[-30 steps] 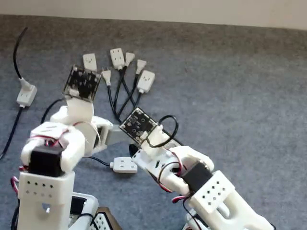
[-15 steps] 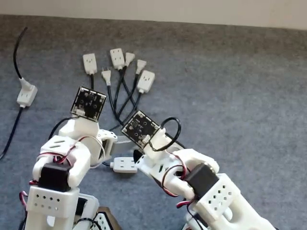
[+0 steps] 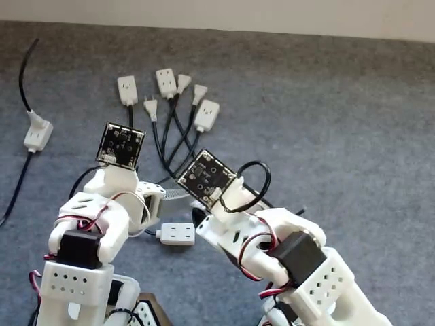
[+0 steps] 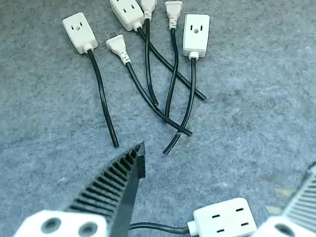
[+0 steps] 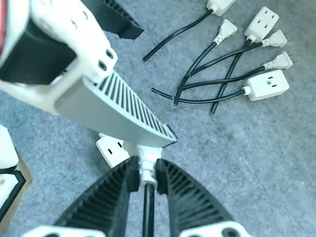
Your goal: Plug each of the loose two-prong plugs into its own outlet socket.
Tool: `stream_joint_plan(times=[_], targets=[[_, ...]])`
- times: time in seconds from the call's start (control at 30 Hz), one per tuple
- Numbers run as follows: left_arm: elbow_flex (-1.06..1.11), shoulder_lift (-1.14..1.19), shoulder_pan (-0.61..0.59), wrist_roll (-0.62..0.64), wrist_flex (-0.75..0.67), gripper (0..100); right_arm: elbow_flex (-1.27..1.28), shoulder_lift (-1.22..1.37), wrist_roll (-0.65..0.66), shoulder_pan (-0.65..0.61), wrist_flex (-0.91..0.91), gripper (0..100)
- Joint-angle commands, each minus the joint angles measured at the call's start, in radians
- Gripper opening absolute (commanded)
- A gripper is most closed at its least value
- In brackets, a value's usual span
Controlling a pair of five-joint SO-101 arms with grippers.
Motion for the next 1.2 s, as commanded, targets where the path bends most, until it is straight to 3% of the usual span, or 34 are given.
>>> stream_joint_plan(times=[0.0,0.23,0.37,0.67,0.8,0.97,1.17], targets=[[-0.004,0.007,-0.021,-0.008,-0.005,44,-0.073,-0.021,0.018,0.028,0.002,0.5],[-0.140,0.033,-0.122,-0.052,-0.014,44,-0.033,0.148,0.066,0.030,0.094,0.5],[-0.265,0.222,-0.166,-0.052,-0.012,43,-0.148,0.329,0.087,0.027,0.147,0.5],[-0.756,0.894,-0.371,-0.072,0.066,40,-0.636,0.796,0.402,0.019,0.395,0.5],[-1.020,1.116,-0.455,-0.144,0.189,40,-0.794,0.880,0.603,-0.033,0.455,0.5],[-1.365,1.362,-0.570,-0.281,0.351,40,-0.799,0.885,0.844,-0.111,0.476,0.5],[-1.684,1.589,-0.653,-0.385,0.534,40,-0.625,0.865,0.953,-0.131,0.317,0.6]])
